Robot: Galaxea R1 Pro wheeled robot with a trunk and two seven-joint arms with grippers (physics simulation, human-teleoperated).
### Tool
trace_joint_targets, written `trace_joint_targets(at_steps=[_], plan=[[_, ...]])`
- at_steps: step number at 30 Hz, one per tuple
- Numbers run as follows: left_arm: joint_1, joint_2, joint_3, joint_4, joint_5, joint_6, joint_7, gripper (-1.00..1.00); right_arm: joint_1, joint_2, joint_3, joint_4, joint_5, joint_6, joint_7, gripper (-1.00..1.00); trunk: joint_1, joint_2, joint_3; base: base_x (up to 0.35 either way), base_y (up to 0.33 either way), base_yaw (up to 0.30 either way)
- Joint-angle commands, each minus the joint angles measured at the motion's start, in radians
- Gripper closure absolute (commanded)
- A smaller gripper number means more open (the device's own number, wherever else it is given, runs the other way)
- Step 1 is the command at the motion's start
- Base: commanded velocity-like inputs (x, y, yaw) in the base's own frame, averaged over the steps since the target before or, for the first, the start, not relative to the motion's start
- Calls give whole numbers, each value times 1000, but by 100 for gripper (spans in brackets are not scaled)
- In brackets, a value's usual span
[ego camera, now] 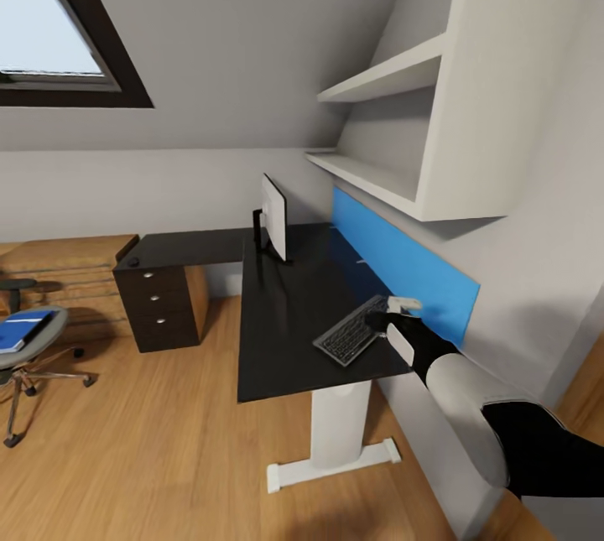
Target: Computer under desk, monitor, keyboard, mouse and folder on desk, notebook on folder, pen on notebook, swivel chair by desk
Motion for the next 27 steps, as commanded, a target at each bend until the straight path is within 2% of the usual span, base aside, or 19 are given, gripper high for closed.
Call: trace_joint_targets(at_steps=[1,4,5,6,13,15,23,27], plan=[[-1,4,-5,-1,14,-4,6,-100,0,0,7,-2,-13,5,-7,-100,1,-1,-2,324,0,0],[-1,12,20,-1,41,-1,5,-100,0,-1,8,-1,-21,5,-7,-100,1,-1,-2,324,0,0],[-1,34,46,-3,78,2,-8,-100,0,0,8,-1,-25,4,-7,-100,1,-1,-2,324,0,0],[-1,45,54,-5,95,2,-32,-100,0,0,8,-1,-25,4,-7,-100,1,-1,-2,324,0,0],[-1,82,66,-9,143,8,-176,-100,0,-1,8,-1,-27,4,-7,-100,1,-1,-2,324,0,0],[-1,100,68,-12,157,10,-217,-100,0,-1,8,-1,-26,4,-7,-100,1,-1,-2,324,0,0],[-1,121,71,-14,183,10,-256,-100,0,3,9,0,-25,4,-8,-100,1,-1,-2,324,0,0],[-1,129,75,-15,212,10,-260,-100,0,5,10,0,-25,4,-8,-100,1,-1,-2,324,0,0]])
